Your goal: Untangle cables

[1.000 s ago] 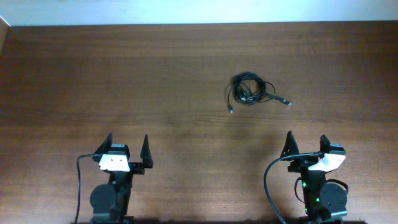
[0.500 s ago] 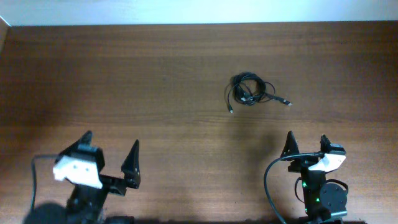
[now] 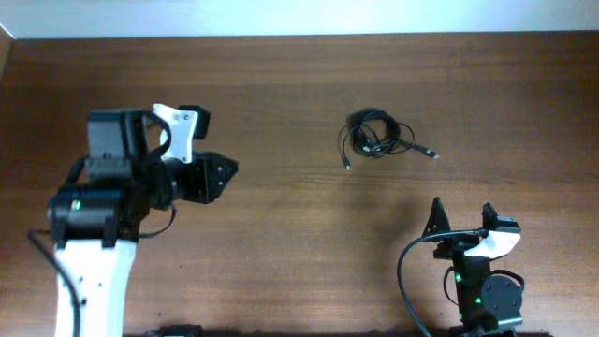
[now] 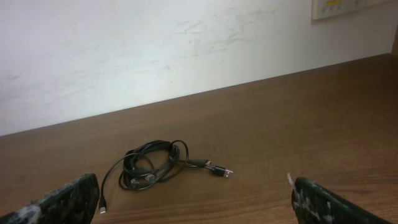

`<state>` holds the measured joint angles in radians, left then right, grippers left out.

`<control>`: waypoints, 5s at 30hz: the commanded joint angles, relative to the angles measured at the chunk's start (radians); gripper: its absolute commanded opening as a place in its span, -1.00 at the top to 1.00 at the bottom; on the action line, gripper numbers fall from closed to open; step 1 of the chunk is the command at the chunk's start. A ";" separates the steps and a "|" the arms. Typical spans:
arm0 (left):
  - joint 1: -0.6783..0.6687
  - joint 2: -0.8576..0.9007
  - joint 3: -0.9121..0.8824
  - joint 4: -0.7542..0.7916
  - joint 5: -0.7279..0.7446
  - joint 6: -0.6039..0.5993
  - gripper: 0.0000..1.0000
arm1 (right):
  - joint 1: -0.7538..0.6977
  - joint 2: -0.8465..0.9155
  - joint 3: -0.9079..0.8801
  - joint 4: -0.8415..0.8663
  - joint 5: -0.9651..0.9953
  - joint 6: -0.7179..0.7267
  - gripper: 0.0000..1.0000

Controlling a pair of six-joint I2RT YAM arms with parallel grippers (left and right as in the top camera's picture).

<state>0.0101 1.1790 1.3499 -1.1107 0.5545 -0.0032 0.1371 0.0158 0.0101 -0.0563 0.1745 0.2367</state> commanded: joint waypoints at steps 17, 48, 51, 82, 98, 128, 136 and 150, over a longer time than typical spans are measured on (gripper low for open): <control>-0.093 0.142 0.012 -0.097 -0.150 -0.055 1.00 | -0.007 -0.007 -0.004 -0.008 0.016 0.006 -0.97; -0.397 0.506 0.089 0.194 -0.432 -0.397 -0.98 | -0.007 -0.007 -0.004 -0.008 0.016 0.006 -0.97; -0.397 0.506 0.086 0.186 -0.432 -0.397 -0.98 | -0.007 -0.007 -0.004 -0.008 0.016 0.006 -0.97; -0.397 0.507 -0.321 0.452 -0.431 -0.455 -0.98 | -0.007 -0.007 -0.004 -0.008 0.016 0.006 -0.97; -0.397 0.508 -0.321 0.628 -0.409 -0.524 -0.98 | -0.007 -0.007 -0.005 -0.008 0.016 0.006 -0.97; -0.397 0.508 -0.321 0.432 -0.413 -0.474 -0.98 | -0.007 -0.007 -0.005 -0.008 0.016 0.006 -0.97; -0.397 0.508 -0.321 0.436 -0.413 -0.474 -0.98 | -0.007 -0.007 -0.005 -0.008 0.016 0.006 -0.97; -0.396 0.508 -0.321 0.462 -0.414 -0.474 -0.98 | -0.007 -0.007 -0.005 -0.008 0.016 0.006 -0.97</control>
<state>-0.3862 1.6775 1.0348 -0.6632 0.1341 -0.4908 0.1371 0.0158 0.0101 -0.0563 0.1745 0.2367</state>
